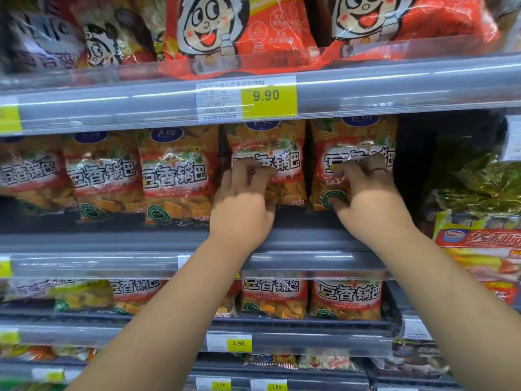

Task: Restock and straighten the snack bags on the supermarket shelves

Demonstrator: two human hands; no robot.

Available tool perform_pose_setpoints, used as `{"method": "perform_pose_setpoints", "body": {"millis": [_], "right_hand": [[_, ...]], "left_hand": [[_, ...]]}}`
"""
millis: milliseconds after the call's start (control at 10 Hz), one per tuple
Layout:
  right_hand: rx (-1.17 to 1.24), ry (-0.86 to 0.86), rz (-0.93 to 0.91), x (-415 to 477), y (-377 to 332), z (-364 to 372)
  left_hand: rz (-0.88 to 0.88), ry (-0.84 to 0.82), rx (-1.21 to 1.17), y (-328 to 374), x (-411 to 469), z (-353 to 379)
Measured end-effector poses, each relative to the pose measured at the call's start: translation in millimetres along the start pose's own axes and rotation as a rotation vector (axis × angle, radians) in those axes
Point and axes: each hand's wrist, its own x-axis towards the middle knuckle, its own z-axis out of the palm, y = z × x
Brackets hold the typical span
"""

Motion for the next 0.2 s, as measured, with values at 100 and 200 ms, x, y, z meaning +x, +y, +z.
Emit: {"method": "perform_pose_setpoints", "body": {"millis": [100,200], "right_hand": [[0.000,-0.001,0.004,-5.1,-3.6,-4.1],[-0.025,-0.027,-0.007,-9.6,-8.8,-8.3]], "left_hand": [[0.013,-0.015,-0.003,0.2,-1.6,-7.1],[-0.024,-0.033,0.037,-3.9,-3.2,-17.9]]}}
